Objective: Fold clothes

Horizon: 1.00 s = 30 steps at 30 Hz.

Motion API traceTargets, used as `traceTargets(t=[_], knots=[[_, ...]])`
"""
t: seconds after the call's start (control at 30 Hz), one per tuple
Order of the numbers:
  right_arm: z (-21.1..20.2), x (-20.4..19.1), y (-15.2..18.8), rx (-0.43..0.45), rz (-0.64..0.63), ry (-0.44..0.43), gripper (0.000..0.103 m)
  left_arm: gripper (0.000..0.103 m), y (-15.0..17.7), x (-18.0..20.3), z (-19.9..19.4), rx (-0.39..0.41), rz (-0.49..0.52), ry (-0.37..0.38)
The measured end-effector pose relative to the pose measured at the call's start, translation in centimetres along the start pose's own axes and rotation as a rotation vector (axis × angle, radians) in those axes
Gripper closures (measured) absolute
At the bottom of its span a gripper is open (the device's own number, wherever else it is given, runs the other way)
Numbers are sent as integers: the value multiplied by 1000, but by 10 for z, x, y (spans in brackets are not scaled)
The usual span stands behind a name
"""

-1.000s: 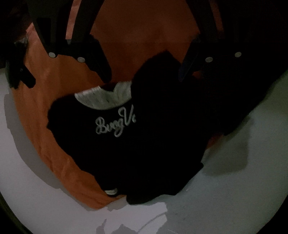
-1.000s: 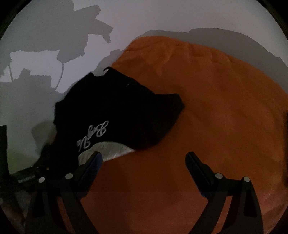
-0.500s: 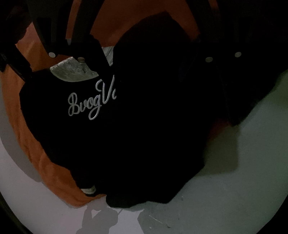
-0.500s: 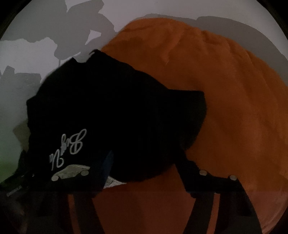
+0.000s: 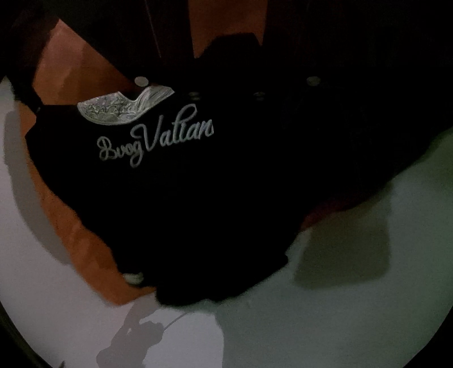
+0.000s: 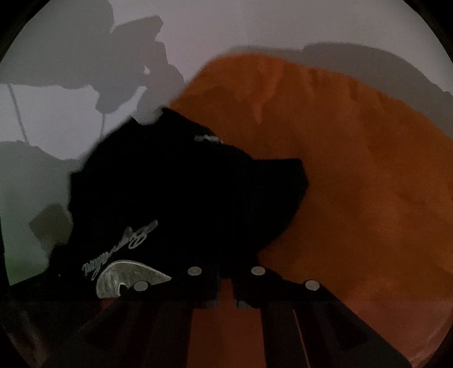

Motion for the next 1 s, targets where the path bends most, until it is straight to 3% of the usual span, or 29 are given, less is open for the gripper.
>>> traceTargets(t=[0.17, 0.27, 0.53, 0.63, 0.73, 0.9, 0.97, 1.0], knots=[[-66, 12, 32, 57, 50, -54, 99, 97, 37, -8, -49, 26, 32, 78], [-107, 26, 72, 64, 79, -73, 99, 97, 69, -17, -71, 9, 46, 124], [-172, 88, 197, -40, 160, -12, 102, 98, 168, -9, -102, -105, 157, 147], [-205, 100, 207, -4, 157, 33, 103, 98, 186, 7, -112, -125, 197, 142], [-240, 110, 207, 44, 167, 46, 103, 98, 201, 21, -135, -87, 240, 132], [-219, 120, 213, -87, 170, -74, 103, 96, 204, 16, -137, -83, 230, 68], [-191, 118, 204, -129, 150, -95, 97, 89, 205, 10, -131, -89, 215, 42], [-178, 117, 203, -149, 130, -107, 91, 73, 203, 4, -127, -84, 202, 28]])
Point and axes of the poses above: each gripper's, at about its wrist camera, not at the fingertips, and z roughly the way its jaws point, x to its right, y to its underside, the point moved 3 cm from there along z, roughly the way its jaws point, and after that the axes turned 2 degrees about -x, right-handed, at the moved point
